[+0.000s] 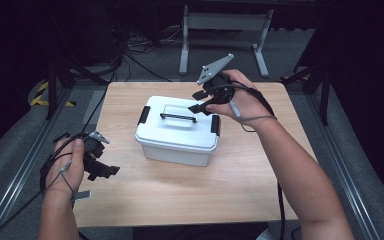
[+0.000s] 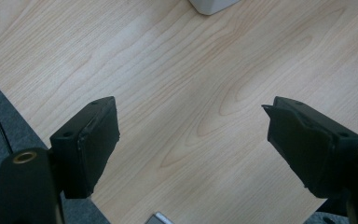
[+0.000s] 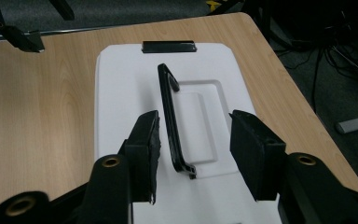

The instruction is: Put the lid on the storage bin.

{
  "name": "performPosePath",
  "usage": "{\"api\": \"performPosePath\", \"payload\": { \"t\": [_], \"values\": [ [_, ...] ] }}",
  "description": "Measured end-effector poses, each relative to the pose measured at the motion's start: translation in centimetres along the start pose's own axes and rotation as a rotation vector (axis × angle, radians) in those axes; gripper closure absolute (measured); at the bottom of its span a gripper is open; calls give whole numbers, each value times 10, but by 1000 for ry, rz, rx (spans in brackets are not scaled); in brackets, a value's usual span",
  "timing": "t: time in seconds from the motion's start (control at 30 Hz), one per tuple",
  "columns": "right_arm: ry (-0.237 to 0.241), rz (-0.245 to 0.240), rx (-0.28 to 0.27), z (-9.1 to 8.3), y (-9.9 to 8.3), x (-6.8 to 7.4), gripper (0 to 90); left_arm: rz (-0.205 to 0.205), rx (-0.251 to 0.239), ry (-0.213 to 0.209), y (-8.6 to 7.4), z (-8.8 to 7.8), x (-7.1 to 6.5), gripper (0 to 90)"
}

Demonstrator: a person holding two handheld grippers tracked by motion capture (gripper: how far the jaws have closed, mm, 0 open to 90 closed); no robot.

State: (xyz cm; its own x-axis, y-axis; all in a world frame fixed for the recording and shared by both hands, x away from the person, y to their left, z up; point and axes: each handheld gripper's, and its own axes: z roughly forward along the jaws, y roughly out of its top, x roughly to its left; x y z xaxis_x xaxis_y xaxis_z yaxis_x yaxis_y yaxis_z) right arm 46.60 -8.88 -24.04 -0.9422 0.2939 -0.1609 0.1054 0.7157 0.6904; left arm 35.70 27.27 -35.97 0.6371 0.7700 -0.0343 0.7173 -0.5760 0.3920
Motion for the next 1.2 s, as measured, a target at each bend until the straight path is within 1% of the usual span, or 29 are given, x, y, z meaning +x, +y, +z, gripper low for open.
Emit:
{"api": "performPosePath", "payload": {
  "t": [0.03,0.1,0.2,0.27,0.3,0.37,0.4,0.47,0.53,0.57,0.6,0.7,0.73,0.77,0.83,0.87,0.97,1.0,1.03,1.1,1.17,1.2],
  "values": [
    [0,0,0,0,0,0,535,0,0,0,0,0,0,174],
    [-7,20,3,-8,-5,-2,530,-1,0,0,0,0,0,173],
    [-19,37,0,-18,-11,-5,516,-2,4,2,0,1,0,174],
    [-29,48,3,-24,-16,-6,512,6,15,-5,1,2,-1,174],
    [-29,48,3,-24,-16,-6,512,6,15,-5,1,2,-1,174],
    [-41,59,5,-31,-23,-8,506,3,8,-11,2,3,-1,174],
    [-46,71,9,-36,-30,-9,497,1,5,-14,2,3,-1,173],
    [-57,81,16,-41,-38,-12,487,8,12,-19,2,4,-1,173],
    [-62,94,19,-45,-45,-14,477,3,9,-4,3,4,-1,174],
    [-68,95,21,-48,-49,-16,474,-5,8,-5,3,5,-1,175],
    [-76,102,24,-50,-53,-17,470,-3,8,-8,3,4,-1,175],
    [-98,139,32,-58,-65,-21,460,-4,8,-8,3,4,-2,173],
    [-105,147,35,-61,-69,-22,458,-2,8,-6,3,4,-2,174],
    [-105,147,35,-61,-69,-22,458,-2,8,-6,3,4,-2,174],
    [-114,169,43,-68,-78,-24,451,2,6,-20,3,4,-1,173],
    [-122,182,50,-71,-83,-25,449,-1,3,-20,3,4,-1,173],
    [-143,192,59,-77,-94,-28,442,-10,-1,-2,1,4,1,173],
    [-143,192,59,-77,-94,-28,442,-10,-1,-2,1,4,1,174],
    [-157,197,65,-81,-101,-28,439,-13,-3,-1,1,3,1,174],
    [-165,202,73,-84,-109,-29,434,-19,-13,1,0,3,2,173],
    [-176,214,85,-87,-116,-31,426,-22,-11,4,-2,3,3,173],
    [-189,211,87,-90,-121,-33,420,-24,-10,6,-2,3,3,173]
  ]
}}
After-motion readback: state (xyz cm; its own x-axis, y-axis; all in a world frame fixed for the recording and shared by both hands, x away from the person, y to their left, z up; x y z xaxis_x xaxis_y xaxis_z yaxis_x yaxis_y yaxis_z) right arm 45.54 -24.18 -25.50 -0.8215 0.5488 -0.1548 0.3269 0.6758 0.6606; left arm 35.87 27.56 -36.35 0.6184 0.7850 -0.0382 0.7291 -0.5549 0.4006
